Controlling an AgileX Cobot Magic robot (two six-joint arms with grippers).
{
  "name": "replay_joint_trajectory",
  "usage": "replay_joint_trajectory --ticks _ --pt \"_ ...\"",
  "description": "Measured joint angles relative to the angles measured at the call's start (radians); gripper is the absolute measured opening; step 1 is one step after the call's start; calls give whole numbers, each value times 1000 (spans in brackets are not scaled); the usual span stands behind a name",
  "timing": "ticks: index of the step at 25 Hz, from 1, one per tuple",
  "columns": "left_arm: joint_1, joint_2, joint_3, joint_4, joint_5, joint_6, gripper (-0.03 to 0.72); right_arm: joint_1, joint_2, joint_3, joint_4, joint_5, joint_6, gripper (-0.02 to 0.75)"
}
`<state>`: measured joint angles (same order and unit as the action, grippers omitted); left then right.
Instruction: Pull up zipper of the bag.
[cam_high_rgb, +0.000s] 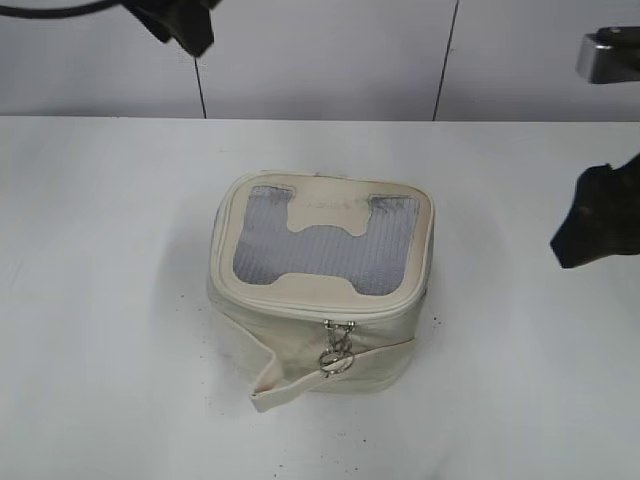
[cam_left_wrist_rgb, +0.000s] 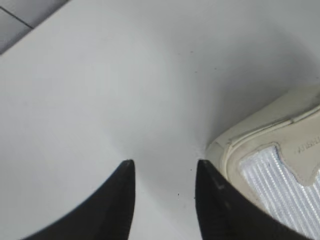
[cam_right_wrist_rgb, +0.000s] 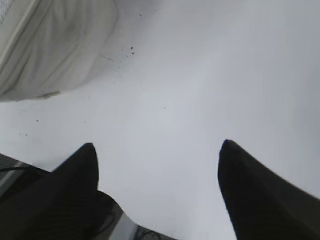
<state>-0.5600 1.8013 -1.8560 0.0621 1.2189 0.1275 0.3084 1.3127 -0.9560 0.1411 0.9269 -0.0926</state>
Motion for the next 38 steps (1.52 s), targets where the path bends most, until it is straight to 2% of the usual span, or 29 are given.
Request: replay_joint_trajectory --ticks 4,6,12,17,21,25,30,35,38 --pt "0 -154 84 9 -1 -36 312 0 -121 10 -70 92 9 576" --pt "0 -247 170 1 -1 -45 312 0 -191 40 -72 129 11 576" --pt "0 -531 530 -62 -1 -55 312 0 -482 190 -69 182 13 576" --pt "0 -803 852 -186 -40 -56 312 0 -770 316 -68 189 13 576" --pt "0 -1057 1052 -204 -67 -58 311 0 -1000 399 -69 190 11 576" --pt "0 -1300 1178 -206 -70 -58 310 0 -1183 427 -69 190 8 576" --pt "0 -1595 1261 -205 -71 -58 311 0 -1314 450 -69 147 7 575" --pt "0 -1786 1282 -204 -85 -58 311 0 -1318 454 -69 137 6 575" --pt "0 -1807 1282 -204 -93 -58 311 0 -1318 455 -69 137 5 575"
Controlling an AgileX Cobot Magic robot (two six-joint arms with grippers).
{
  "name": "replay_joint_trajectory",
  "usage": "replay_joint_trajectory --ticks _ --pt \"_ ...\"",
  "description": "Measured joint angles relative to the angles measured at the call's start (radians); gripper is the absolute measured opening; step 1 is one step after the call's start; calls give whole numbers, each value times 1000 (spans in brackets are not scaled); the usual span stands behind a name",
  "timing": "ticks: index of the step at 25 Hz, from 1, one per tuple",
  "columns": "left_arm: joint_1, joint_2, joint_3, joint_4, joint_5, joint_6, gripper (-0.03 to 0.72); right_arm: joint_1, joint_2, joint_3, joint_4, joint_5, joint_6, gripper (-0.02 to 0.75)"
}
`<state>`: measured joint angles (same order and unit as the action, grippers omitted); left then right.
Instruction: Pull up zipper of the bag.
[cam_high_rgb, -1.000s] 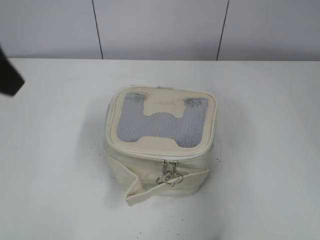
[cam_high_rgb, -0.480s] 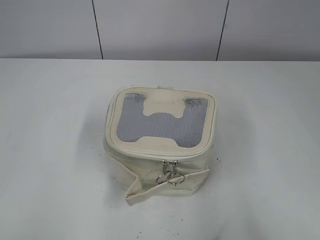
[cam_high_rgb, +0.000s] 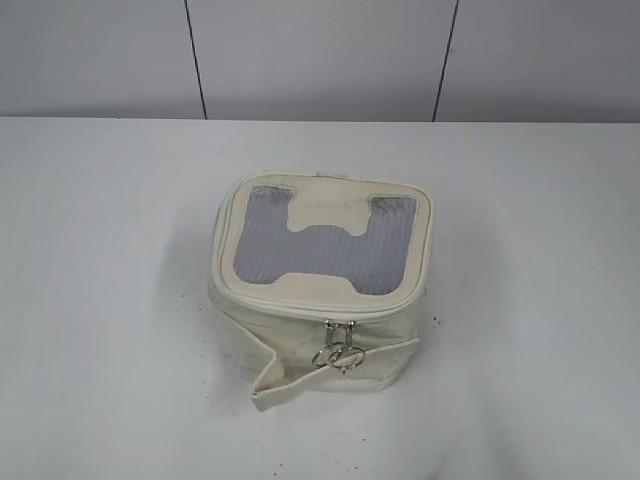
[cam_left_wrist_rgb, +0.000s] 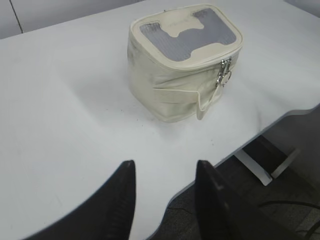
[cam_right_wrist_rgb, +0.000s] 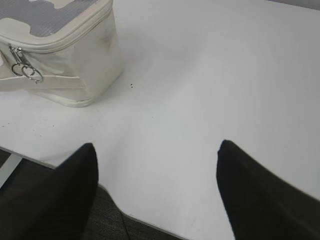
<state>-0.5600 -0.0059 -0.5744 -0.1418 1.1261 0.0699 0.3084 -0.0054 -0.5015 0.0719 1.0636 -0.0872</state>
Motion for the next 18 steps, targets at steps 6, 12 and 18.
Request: replay_joint_trajectory --ticks 6,12,18 --pt "0 0 9 51 -30 0 311 0 0 0 0 -1 0 575" --pt "0 0 33 68 -66 0 311 0 0 0 0 -2 0 575" --pt "0 0 33 68 -66 0 311 0 0 0 0 -2 0 574"
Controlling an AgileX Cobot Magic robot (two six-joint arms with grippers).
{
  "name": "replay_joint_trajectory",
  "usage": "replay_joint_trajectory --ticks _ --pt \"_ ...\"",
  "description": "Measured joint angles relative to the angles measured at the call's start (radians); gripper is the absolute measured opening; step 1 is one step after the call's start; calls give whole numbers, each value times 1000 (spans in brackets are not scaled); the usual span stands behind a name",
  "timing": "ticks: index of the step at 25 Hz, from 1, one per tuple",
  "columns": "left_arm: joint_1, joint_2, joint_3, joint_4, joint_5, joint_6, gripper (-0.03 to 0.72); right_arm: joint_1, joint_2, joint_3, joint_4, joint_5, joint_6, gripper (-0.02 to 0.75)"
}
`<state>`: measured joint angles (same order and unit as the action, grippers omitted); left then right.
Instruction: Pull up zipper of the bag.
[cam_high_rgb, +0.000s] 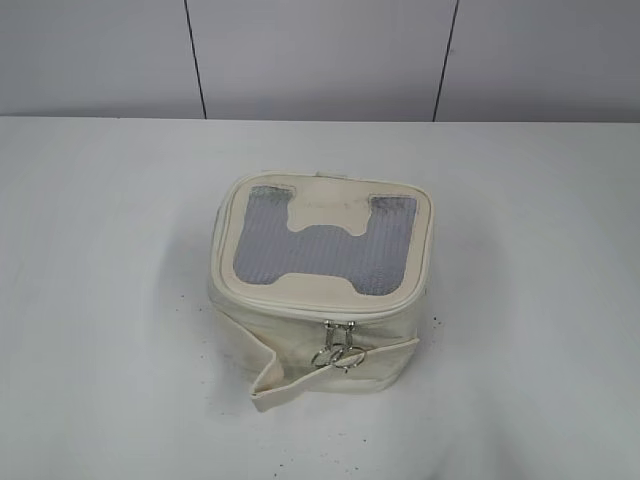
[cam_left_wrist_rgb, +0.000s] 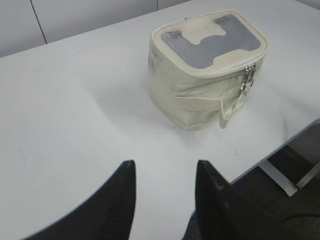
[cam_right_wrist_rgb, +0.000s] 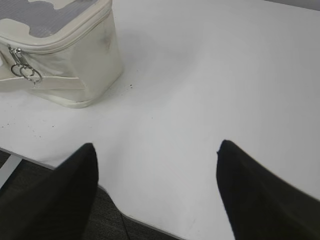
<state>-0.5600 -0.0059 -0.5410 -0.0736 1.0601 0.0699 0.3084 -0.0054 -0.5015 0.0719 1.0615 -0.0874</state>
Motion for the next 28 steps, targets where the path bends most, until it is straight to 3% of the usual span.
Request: replay_joint_trajectory --ticks 10,13,18,20,28 --pt "18 0 0 0 -1 0 309 0 0 0 0 0 0 574" --pt "118 0 0 0 -1 0 308 -39 0 0 0 0 -1 574" --pt "379 0 0 0 -1 0 308 -237 0 0 0 -1 -1 574" --pt "454 0 0 0 -1 0 308 -286 0 0 0 -1 -1 574" --pt "484 0 0 1 -1 0 308 -307 0 0 0 -1 0 574"
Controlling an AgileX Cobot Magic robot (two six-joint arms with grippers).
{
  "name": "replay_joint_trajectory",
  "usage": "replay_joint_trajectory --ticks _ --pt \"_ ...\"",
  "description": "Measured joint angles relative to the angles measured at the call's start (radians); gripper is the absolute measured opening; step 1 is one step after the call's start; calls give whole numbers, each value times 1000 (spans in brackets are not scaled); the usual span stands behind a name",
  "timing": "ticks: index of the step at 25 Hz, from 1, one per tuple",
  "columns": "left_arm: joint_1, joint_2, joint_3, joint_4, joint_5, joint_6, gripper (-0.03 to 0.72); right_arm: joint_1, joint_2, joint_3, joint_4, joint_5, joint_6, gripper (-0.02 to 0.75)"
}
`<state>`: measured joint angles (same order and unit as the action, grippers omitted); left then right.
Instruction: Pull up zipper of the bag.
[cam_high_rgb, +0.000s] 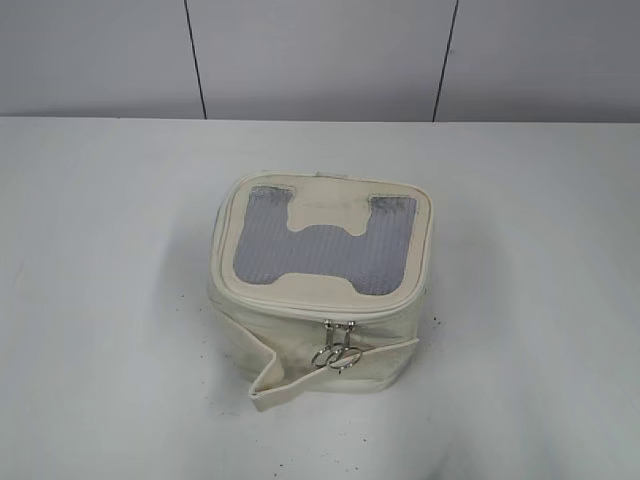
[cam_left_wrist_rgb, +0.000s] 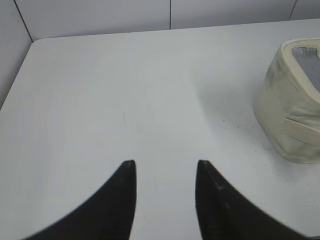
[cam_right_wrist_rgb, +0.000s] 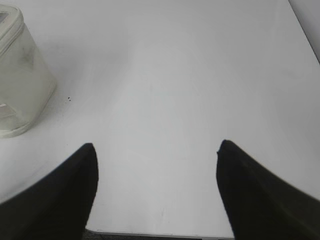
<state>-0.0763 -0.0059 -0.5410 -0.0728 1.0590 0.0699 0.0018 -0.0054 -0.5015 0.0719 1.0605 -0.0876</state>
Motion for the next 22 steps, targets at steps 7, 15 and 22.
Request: replay_joint_trajectory --ticks 7,15,22 --pt "0 0 1 0 -3 0 308 0 0 0 0 -1 -1 574" --pt "0 0 1 0 -3 0 308 0 0 0 0 -1 -1 574" --pt "1 0 1 0 -4 0 308 0 0 0 0 -2 -1 574"
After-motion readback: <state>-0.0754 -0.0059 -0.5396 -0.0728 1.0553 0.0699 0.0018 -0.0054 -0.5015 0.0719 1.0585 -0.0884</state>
